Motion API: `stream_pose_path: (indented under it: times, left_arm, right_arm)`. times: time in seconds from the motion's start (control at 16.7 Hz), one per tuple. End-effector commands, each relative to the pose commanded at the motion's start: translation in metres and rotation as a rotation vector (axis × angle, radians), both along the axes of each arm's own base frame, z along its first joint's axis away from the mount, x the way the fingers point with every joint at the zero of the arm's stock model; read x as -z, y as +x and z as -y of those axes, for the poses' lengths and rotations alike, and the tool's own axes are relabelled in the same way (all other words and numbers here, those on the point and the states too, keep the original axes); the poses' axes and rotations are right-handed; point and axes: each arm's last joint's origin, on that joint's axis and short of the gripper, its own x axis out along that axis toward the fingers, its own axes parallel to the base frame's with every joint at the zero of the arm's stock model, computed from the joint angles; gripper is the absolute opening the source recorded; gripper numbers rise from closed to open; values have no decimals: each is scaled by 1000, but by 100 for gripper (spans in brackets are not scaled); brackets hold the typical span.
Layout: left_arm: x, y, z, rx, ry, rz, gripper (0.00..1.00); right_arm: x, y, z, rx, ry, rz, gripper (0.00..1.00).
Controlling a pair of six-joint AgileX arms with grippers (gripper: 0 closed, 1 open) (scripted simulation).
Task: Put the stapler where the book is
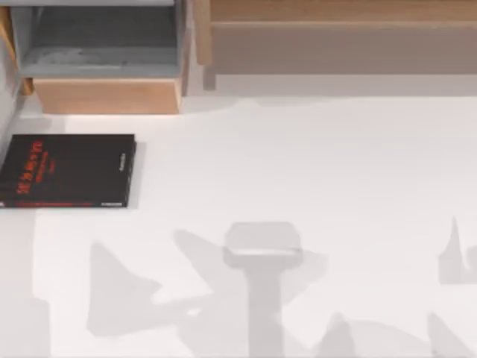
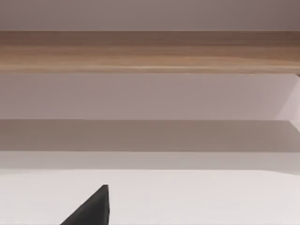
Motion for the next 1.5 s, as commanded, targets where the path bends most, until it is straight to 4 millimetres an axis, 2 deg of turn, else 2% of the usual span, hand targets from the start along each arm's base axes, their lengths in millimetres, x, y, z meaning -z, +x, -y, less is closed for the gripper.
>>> stream_pose_path:
  times: [0.12, 0.3, 0.48, 0.66, 0.84, 1.02, 1.14, 1.5]
  left_arm:
    - [-4, 44, -18, -20, -25, -120, 100]
    - [10, 109, -49, -49, -76, -286, 100]
    - [44, 164, -79, -78, -134, -426, 100]
    - [87, 203, -102, -104, -190, -539, 100]
    - [128, 226, -115, -122, -233, -621, 100]
    - [154, 238, -117, -125, -258, -669, 100]
    - [160, 240, -116, -123, -262, -679, 100]
    - [162, 240, -117, -124, -262, -682, 100]
  right_arm:
    - [0, 0, 0, 0, 0, 0, 100]
    - [0, 0, 0, 0, 0, 0, 100]
    - [0, 0, 0, 0, 0, 0, 100]
    - [0, 0, 0, 0, 0, 0, 100]
    - [0, 0, 0, 0, 0, 0, 100]
    - [0, 0, 0, 0, 0, 0, 100]
    - [0, 0, 0, 0, 0, 0, 100]
    - [0, 0, 0, 0, 0, 0, 100]
